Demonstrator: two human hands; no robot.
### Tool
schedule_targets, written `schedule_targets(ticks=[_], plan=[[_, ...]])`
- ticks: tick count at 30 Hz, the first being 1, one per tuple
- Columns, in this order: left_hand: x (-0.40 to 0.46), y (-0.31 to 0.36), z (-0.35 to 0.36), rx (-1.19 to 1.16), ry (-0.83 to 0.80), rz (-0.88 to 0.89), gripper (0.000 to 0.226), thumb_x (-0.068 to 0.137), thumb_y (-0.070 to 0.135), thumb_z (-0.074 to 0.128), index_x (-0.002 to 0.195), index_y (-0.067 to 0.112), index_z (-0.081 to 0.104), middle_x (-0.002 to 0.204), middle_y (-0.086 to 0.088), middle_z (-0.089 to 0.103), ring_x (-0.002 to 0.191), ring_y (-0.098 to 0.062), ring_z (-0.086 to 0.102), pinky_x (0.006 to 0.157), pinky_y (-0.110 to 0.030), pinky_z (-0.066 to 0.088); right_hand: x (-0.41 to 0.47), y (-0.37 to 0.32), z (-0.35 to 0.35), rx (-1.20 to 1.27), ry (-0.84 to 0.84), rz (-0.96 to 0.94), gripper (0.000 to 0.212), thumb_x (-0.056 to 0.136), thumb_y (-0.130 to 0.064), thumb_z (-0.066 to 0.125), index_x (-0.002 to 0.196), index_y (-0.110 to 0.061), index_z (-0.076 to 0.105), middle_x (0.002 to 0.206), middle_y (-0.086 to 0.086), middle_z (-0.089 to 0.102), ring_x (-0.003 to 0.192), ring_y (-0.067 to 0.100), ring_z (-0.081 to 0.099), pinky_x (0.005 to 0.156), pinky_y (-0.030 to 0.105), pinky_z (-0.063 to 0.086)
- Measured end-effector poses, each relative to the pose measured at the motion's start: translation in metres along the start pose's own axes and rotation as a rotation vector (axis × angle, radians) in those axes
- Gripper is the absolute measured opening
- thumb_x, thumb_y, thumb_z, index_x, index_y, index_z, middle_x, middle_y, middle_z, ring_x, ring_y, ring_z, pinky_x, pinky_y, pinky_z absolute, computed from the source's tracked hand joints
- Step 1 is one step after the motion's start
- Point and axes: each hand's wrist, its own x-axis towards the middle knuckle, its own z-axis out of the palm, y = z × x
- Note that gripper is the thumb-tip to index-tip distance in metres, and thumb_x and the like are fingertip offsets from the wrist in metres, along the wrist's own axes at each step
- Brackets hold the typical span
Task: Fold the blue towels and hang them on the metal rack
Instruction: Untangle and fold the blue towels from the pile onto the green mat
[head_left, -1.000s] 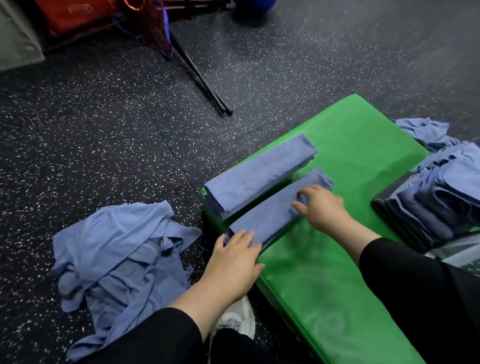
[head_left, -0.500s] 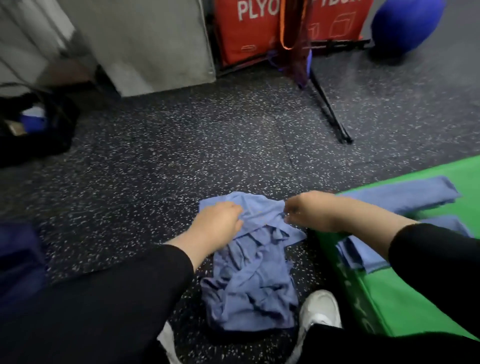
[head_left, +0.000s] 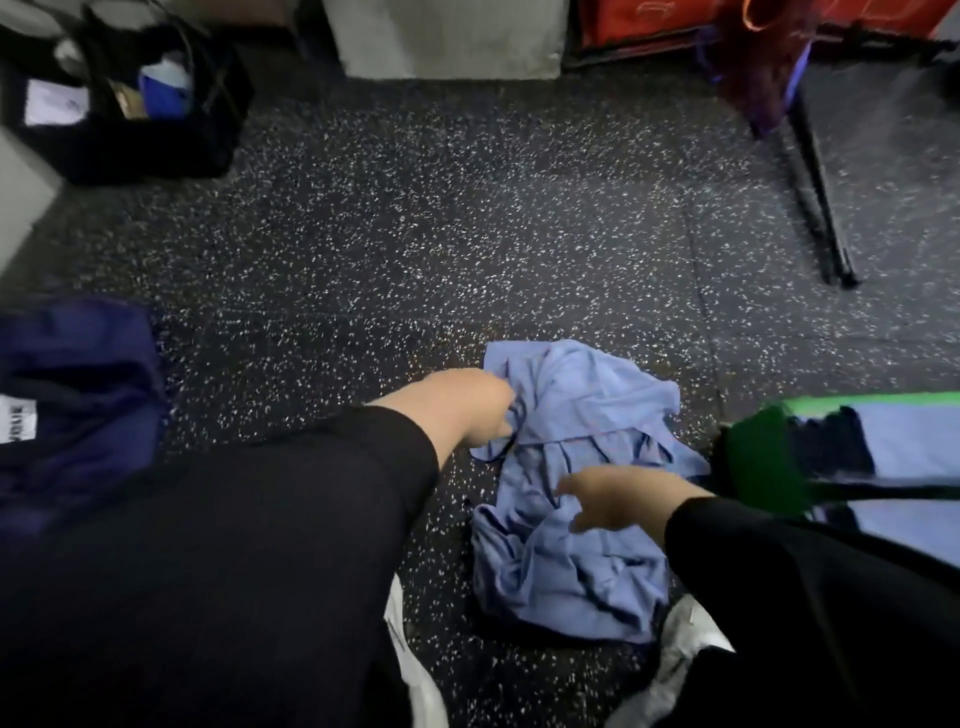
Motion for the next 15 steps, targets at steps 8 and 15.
schedule_targets(ticks=[8,15], plan=[[-0.002,0.034,-0.001,0.035,-0.022,0.155,0.032,0.104,0.034,0.050,0.123,0.010,0.061,0.123,-0.014,0.065,0.110,-0.035,0.061,0.074,-0.035,0.040,0.017,-0.024,0.082,0.007,0.063,0.037,0.045,0.095,-0.027,0.057,0.140,-0.023,0.051,0.139,0.012,0.054,0.126,0.033,0.054,0.098,0.038,0.045],[-0.017,0.041,0.019,0.103,-0.163,0.152,0.034,0.104,0.034,0.050,0.129,0.013,0.059,0.122,-0.008,0.064,0.102,-0.030,0.058,0.075,-0.036,0.042,0.026,-0.037,0.105,-0.044,0.176,0.099,0.031,0.099,-0.027,0.052,0.129,-0.020,0.057,0.127,0.008,0.063,0.115,0.031,0.063,0.092,0.041,0.051]])
